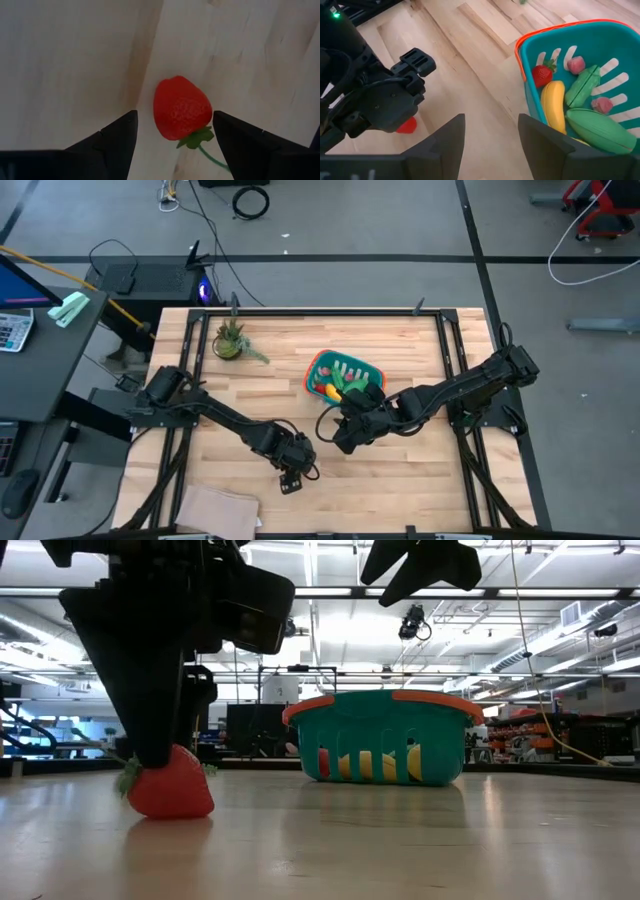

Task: Pick and placing Produce into tupperware
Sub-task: Put the red strawberry into the blue bin, then return to Home Position

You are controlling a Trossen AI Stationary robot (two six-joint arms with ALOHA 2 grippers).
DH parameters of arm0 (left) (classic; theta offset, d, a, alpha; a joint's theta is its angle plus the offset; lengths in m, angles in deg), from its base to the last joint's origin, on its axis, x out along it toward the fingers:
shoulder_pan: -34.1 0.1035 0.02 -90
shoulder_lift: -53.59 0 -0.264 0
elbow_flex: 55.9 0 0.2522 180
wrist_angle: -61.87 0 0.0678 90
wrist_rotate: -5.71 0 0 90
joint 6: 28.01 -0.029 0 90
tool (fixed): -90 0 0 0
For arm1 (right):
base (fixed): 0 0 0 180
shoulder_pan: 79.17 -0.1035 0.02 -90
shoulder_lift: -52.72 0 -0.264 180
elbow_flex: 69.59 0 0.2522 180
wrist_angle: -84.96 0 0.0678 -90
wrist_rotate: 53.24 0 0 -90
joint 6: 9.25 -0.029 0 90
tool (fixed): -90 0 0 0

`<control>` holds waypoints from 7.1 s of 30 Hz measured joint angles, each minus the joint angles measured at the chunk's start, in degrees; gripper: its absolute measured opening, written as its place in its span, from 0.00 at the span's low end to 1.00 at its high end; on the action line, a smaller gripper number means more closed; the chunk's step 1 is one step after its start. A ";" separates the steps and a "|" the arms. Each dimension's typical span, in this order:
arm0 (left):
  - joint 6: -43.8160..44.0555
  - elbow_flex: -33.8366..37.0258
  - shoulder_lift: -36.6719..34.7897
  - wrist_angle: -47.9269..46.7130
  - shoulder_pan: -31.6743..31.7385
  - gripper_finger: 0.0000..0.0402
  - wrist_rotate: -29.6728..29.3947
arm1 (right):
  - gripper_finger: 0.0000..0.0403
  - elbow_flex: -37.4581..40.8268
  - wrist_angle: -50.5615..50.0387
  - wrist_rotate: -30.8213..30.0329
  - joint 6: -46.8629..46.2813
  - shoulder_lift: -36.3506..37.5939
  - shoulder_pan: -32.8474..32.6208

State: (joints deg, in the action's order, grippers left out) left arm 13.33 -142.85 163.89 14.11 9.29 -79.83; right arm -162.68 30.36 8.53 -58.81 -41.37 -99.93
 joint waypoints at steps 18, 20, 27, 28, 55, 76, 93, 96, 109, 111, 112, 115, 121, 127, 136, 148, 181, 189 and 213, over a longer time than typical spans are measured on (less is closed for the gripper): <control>0.22 0.13 0.00 2.36 0.26 0.69 -1.78 | 0.48 0.00 -0.01 -0.55 0.00 0.00 0.13; 0.24 0.16 0.00 2.46 0.26 0.69 -1.80 | 0.48 0.00 -0.02 -0.55 0.00 -0.01 0.13; 1.80 0.17 2.22 2.90 0.22 0.69 -1.91 | 0.48 0.00 -0.15 -0.50 0.04 -0.02 0.13; 2.28 0.11 2.45 2.99 0.22 0.69 -1.94 | 0.48 0.00 -0.34 -0.52 0.04 -0.02 0.13; 3.00 0.13 2.64 2.28 0.28 0.54 -2.44 | 0.48 0.00 -0.31 -0.50 0.20 -0.02 0.39; 4.27 -1.16 0.53 2.53 3.92 0.47 -2.11 | 0.47 0.00 -1.43 -1.70 0.37 1.89 0.34; -14.58 -23.74 -0.07 -2.82 18.90 0.50 -4.85 | 0.42 -0.02 -7.59 -18.85 0.23 23.59 -0.01; -17.98 -25.91 -0.08 -3.25 24.26 0.48 -6.38 | 0.41 -0.02 -9.62 -20.13 0.24 24.28 0.00; -18.66 -26.18 4.24 -4.13 37.55 0.52 -3.00 | 0.41 -0.02 -16.32 -23.36 -4.37 19.13 0.00; -18.64 -26.18 5.82 -4.19 37.25 0.50 -2.14 | 0.41 -0.01 -16.65 -23.34 -4.43 18.23 0.00; -18.65 -26.18 6.51 -4.20 37.05 0.49 -1.43 | 0.41 -0.02 -16.59 -23.34 -4.42 17.86 0.00; -18.48 -26.14 8.51 -4.38 36.24 0.49 -0.86 | 0.41 -0.02 -16.57 -23.37 -4.48 16.92 0.00; -14.95 -26.14 10.98 -3.86 35.81 0.60 -0.81 | 0.41 -0.02 -16.55 -23.30 -6.14 15.50 0.00; -13.50 -26.14 11.69 -3.95 35.84 0.67 -0.82 | 0.41 -0.02 -16.55 -22.56 -7.90 14.67 -0.15; -12.67 -29.72 4.77 -10.77 35.95 0.58 7.03 | 0.41 0.00 -17.00 -17.83 0.16 18.55 -1.63; -18.67 -51.73 -11.40 -38.18 33.44 0.49 -6.24 | 0.41 -0.02 -17.21 -19.23 1.38 37.70 -8.65; -8.21 -18.01 -71.31 -44.45 21.11 0.47 -24.43 | 0.41 -0.02 8.14 9.24 37.33 39.12 12.53; -11.87 4.96 -85.07 -22.98 21.11 0.47 -24.22 | 0.41 14.54 28.20 10.89 40.49 40.23 12.52; -12.45 23.09 -110.02 -15.01 21.10 0.47 -25.18 | 0.41 41.69 34.50 14.77 35.61 68.51 18.03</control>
State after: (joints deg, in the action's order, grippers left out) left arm 0.88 -119.76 53.87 -0.90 30.39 -105.02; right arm -120.99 64.86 23.29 -23.20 27.14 -81.90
